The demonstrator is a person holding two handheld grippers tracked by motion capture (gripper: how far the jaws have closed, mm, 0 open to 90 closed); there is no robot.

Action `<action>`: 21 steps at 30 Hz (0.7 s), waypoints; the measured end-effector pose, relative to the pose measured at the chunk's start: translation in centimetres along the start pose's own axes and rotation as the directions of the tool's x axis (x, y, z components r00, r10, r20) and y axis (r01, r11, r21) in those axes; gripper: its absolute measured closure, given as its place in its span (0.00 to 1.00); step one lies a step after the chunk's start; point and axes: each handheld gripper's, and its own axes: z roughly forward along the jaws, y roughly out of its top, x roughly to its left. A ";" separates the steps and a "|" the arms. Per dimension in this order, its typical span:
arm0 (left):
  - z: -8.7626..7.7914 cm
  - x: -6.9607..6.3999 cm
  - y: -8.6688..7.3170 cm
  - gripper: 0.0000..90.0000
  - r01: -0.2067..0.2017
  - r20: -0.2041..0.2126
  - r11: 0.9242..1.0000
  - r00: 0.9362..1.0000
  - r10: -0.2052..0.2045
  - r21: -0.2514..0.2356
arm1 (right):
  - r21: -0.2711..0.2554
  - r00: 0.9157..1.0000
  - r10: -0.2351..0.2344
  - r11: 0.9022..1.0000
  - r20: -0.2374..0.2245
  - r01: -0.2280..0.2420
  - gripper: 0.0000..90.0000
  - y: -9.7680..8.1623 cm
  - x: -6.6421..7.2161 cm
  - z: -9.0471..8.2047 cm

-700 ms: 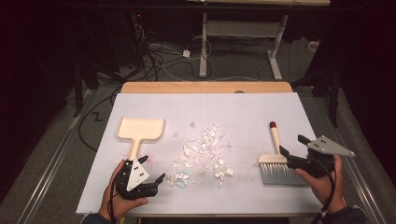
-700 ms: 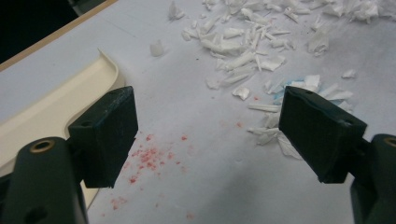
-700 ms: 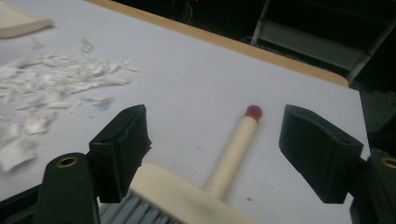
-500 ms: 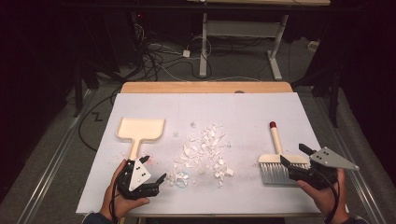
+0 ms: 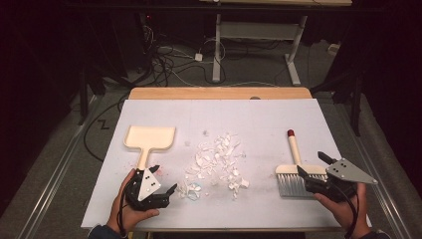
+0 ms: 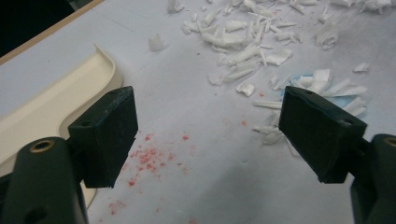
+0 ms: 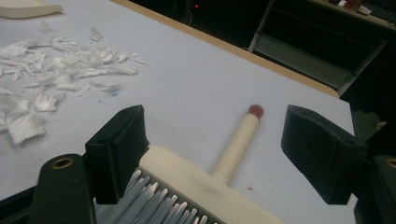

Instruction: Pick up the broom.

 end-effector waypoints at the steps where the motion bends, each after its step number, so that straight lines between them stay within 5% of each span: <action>1: 0.0 0.0 0.0 0.21 0.000 0.000 1.000 1.000 0.000 0.000 | -0.002 1.000 -0.009 1.000 -0.001 0.009 0.25 0.0 0.1 0.0; 12: 0.0 -0.2 0.2 0.21 -0.012 0.003 1.000 1.000 0.012 0.002 | -0.026 0.999 -0.047 0.999 0.007 0.047 0.24 0.1 0.6 -0.7; 18: 0.5 -0.2 0.5 0.21 -0.020 0.018 1.000 1.000 0.020 0.002 | -0.004 0.991 -0.093 0.996 0.093 0.093 0.24 0.0 0.6 -0.9; 21: 0.8 -0.2 0.6 0.21 -0.022 0.027 1.000 0.999 0.022 -0.001 | 0.013 0.992 -0.072 0.997 0.099 0.071 0.24 0.0 0.3 -0.5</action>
